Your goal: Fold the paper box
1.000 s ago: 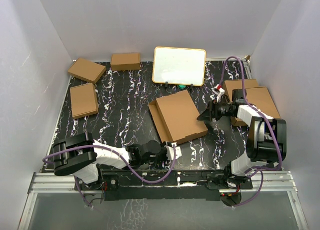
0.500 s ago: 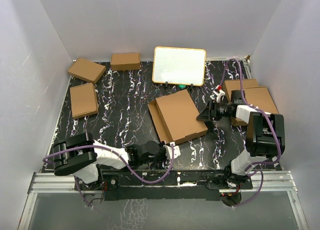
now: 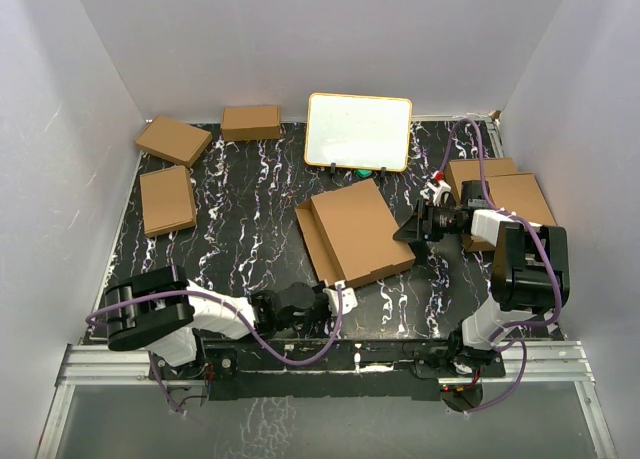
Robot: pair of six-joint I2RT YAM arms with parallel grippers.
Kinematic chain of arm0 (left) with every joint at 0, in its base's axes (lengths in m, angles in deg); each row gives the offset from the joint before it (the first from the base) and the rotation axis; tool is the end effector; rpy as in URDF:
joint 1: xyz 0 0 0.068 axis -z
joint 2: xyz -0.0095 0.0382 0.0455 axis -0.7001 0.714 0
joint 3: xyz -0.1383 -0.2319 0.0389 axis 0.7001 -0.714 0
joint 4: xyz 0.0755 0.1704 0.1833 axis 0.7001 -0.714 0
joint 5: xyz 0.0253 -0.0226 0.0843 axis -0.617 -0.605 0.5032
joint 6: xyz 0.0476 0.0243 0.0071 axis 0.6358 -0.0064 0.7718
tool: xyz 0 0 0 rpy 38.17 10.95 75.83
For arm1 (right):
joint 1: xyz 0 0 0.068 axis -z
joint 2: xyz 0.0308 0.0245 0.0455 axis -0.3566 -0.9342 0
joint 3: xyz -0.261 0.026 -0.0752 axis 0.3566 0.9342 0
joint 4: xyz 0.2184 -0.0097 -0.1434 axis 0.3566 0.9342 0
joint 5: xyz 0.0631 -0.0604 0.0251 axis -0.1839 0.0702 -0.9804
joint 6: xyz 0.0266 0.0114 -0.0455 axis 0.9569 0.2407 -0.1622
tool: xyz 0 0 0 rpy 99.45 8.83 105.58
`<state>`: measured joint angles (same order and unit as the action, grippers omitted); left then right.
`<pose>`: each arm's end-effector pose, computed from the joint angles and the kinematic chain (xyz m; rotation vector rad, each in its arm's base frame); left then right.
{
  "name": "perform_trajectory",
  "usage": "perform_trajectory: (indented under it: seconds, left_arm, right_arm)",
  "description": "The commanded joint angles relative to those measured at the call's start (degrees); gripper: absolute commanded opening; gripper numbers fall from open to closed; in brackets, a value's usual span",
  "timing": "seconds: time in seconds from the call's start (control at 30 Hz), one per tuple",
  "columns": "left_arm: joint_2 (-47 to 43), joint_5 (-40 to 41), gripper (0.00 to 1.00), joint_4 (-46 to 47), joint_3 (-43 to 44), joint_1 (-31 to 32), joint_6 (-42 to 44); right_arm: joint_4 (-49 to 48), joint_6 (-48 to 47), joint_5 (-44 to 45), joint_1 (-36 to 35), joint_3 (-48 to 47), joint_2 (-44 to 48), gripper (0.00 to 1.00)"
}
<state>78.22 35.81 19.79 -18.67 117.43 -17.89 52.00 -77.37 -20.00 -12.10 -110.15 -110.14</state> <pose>0.0845 -0.2566 0.1506 1.2649 1.4210 -0.5222 0.2876 -0.0152 0.1490 -0.1639 2.3686 1.1507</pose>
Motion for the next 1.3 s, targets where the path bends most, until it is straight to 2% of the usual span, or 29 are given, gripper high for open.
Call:
perform_trajectory:
  seconds: [0.0, 0.63, 0.8, 1.27]
  left_arm:
    - [-1.6, 0.9, 0.00, -1.6, -1.5, 0.1, -3.3]
    - [-2.5, 0.0, 0.00, 0.5, -3.1, -4.0, -12.9]
    - [-3.1, -1.2, 0.00, 1.5, -3.8, -5.2, -14.4]
    - [-3.6, -1.5, 0.00, 1.6, -4.1, -7.4, -17.9]
  right_arm:
    - [-2.2, -0.4, 4.2, 0.4, -0.1, -1.0, 0.61]
    - [0.2, -1.9, 5.5, 0.4, -1.3, -3.4, 0.58]
    - [2.9, -3.0, 5.9, 0.4, -3.0, -5.1, 0.56]
    - [2.8, -3.4, 6.3, 0.4, -3.0, -5.1, 0.56]
